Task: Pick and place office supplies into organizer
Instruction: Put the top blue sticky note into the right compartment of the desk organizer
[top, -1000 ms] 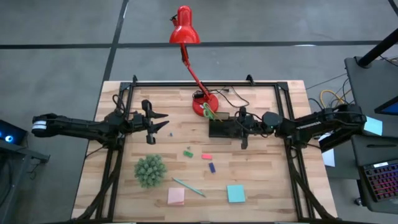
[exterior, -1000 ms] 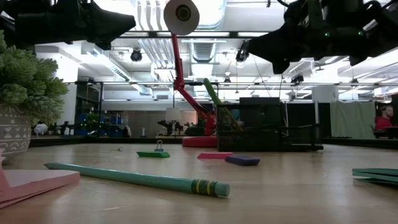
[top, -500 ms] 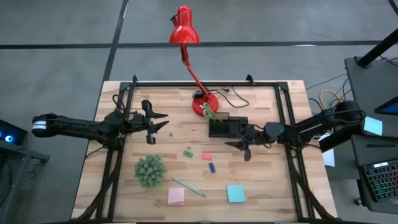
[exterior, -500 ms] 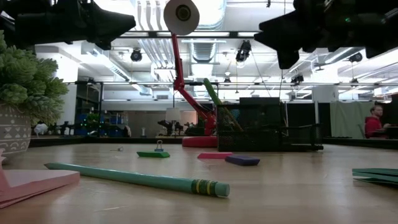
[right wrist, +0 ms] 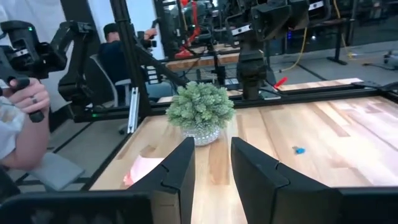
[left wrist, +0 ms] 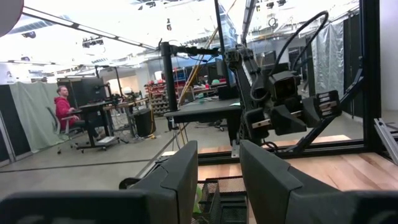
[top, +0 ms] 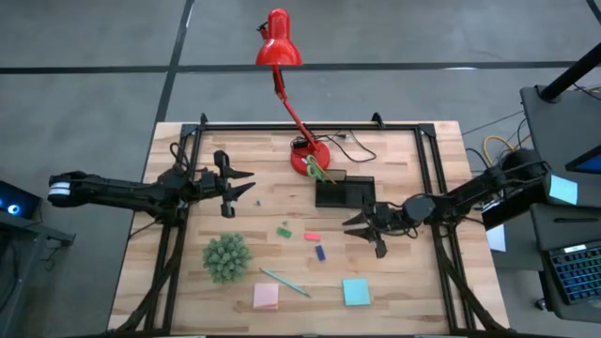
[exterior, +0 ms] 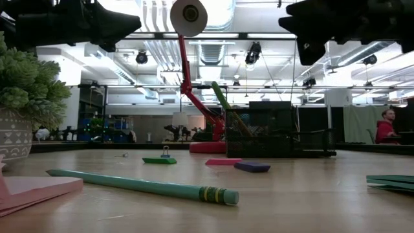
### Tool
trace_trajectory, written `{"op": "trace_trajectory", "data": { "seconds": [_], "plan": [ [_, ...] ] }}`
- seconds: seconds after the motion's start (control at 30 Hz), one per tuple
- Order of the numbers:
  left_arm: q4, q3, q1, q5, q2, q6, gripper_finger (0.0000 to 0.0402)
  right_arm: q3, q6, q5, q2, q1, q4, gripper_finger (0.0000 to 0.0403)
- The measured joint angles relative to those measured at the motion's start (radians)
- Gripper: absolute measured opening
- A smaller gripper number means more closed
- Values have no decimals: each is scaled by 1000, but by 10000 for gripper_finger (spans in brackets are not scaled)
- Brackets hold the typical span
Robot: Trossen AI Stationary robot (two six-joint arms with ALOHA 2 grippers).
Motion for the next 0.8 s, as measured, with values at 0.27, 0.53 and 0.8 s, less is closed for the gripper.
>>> {"op": "trace_trajectory", "data": {
  "seconds": [0.27, 0.53, 0.8],
  "plan": [
    [0, 0, 0, 0, 0, 0, 107, 97, 37, 222, 1, 125, -292, 130],
    [0, 0, 0, 0, 0, -2, 107, 305, 90, 286, 2, 229, -672, 152],
    [-2, -1, 0, 0, 0, -9, 107, 408, 237, 359, 33, 333, -912, 146]
  ]
}}
